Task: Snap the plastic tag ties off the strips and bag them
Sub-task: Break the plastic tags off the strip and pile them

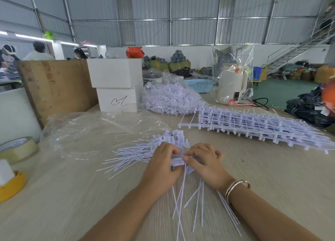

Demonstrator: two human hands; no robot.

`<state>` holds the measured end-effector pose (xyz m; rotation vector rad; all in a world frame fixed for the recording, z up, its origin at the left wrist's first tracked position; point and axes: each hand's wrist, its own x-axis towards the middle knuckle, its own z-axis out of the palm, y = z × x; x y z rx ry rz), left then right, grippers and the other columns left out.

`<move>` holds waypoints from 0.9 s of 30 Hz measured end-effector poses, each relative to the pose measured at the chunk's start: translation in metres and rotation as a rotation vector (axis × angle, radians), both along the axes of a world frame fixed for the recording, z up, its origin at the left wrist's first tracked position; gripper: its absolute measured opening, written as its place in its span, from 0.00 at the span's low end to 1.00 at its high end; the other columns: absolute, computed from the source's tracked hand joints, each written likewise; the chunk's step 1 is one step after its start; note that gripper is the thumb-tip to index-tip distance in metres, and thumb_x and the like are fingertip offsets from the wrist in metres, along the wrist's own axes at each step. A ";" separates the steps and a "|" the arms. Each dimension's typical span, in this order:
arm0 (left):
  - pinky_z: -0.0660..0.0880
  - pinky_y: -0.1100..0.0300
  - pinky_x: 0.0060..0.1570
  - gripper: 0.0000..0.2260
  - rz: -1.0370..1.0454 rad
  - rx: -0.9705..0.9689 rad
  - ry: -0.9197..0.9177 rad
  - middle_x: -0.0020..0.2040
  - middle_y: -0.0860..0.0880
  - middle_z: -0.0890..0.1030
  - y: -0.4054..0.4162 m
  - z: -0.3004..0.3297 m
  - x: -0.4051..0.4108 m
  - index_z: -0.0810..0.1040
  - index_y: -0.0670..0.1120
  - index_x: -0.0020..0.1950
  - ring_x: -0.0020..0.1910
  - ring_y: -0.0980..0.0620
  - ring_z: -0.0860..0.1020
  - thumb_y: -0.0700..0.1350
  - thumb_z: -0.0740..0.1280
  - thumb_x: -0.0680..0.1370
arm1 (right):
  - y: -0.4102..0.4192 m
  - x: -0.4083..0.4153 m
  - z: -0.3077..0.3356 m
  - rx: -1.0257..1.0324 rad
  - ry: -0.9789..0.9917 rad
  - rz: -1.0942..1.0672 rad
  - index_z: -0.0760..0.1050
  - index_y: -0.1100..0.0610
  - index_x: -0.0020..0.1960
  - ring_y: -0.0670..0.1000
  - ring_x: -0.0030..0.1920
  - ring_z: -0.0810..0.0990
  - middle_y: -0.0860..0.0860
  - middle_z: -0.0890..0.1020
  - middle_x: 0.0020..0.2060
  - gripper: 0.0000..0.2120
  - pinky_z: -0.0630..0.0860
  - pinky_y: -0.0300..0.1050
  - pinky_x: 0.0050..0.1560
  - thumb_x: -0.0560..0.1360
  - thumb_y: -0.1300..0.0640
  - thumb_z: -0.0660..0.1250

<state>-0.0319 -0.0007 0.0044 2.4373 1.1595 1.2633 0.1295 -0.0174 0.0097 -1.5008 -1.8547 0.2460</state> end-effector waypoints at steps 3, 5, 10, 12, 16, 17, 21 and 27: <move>0.65 0.73 0.45 0.12 -0.042 0.002 0.039 0.49 0.56 0.69 0.000 -0.001 0.000 0.74 0.44 0.53 0.46 0.63 0.68 0.41 0.70 0.71 | 0.002 0.000 -0.002 -0.062 -0.008 0.067 0.77 0.43 0.40 0.38 0.60 0.61 0.36 0.73 0.49 0.07 0.49 0.41 0.53 0.73 0.42 0.66; 0.66 0.69 0.47 0.13 -0.074 -0.005 0.094 0.51 0.56 0.68 -0.001 -0.002 0.000 0.74 0.45 0.55 0.49 0.59 0.68 0.42 0.69 0.72 | 0.002 0.001 -0.003 -0.085 0.026 0.120 0.80 0.46 0.41 0.36 0.61 0.61 0.36 0.74 0.51 0.07 0.49 0.42 0.57 0.71 0.44 0.69; 0.64 0.70 0.47 0.06 -0.094 -0.006 0.055 0.48 0.59 0.70 -0.002 0.001 -0.001 0.75 0.48 0.53 0.50 0.61 0.69 0.46 0.66 0.76 | 0.003 0.008 0.003 -0.115 0.435 0.154 0.80 0.57 0.35 0.49 0.55 0.72 0.48 0.77 0.45 0.07 0.63 0.49 0.61 0.72 0.59 0.70; 0.66 0.66 0.49 0.06 -0.090 0.002 0.057 0.48 0.59 0.72 -0.002 0.002 -0.003 0.76 0.47 0.53 0.50 0.59 0.71 0.43 0.62 0.79 | 0.003 0.011 0.005 -0.106 0.642 0.156 0.77 0.62 0.33 0.50 0.46 0.75 0.52 0.76 0.41 0.09 0.68 0.49 0.52 0.71 0.66 0.68; 0.67 0.62 0.51 0.14 -0.074 0.049 0.199 0.53 0.55 0.74 0.000 0.001 -0.008 0.75 0.48 0.59 0.52 0.56 0.71 0.38 0.64 0.74 | 0.007 0.012 0.003 -0.139 0.666 0.173 0.77 0.63 0.33 0.48 0.43 0.76 0.53 0.76 0.43 0.09 0.69 0.44 0.49 0.72 0.66 0.68; 0.67 0.61 0.51 0.14 -0.068 0.063 0.227 0.54 0.55 0.74 0.000 0.001 -0.008 0.74 0.49 0.60 0.53 0.56 0.71 0.41 0.65 0.74 | 0.008 0.012 0.001 -0.158 0.641 0.184 0.78 0.63 0.33 0.48 0.45 0.77 0.53 0.76 0.44 0.08 0.70 0.44 0.50 0.72 0.65 0.68; 0.68 0.61 0.45 0.09 -0.008 0.070 0.180 0.49 0.55 0.76 -0.003 0.004 -0.003 0.75 0.49 0.53 0.48 0.55 0.72 0.49 0.68 0.75 | 0.005 0.011 -0.001 -0.217 0.595 0.230 0.82 0.57 0.37 0.47 0.53 0.77 0.49 0.77 0.49 0.06 0.70 0.39 0.53 0.69 0.55 0.72; 0.69 0.61 0.41 0.06 0.059 0.056 0.120 0.45 0.54 0.79 -0.003 0.003 -0.009 0.79 0.52 0.50 0.44 0.55 0.75 0.49 0.69 0.74 | 0.001 0.009 0.002 -0.217 0.415 0.254 0.83 0.51 0.40 0.45 0.52 0.76 0.45 0.78 0.47 0.03 0.71 0.38 0.56 0.71 0.54 0.71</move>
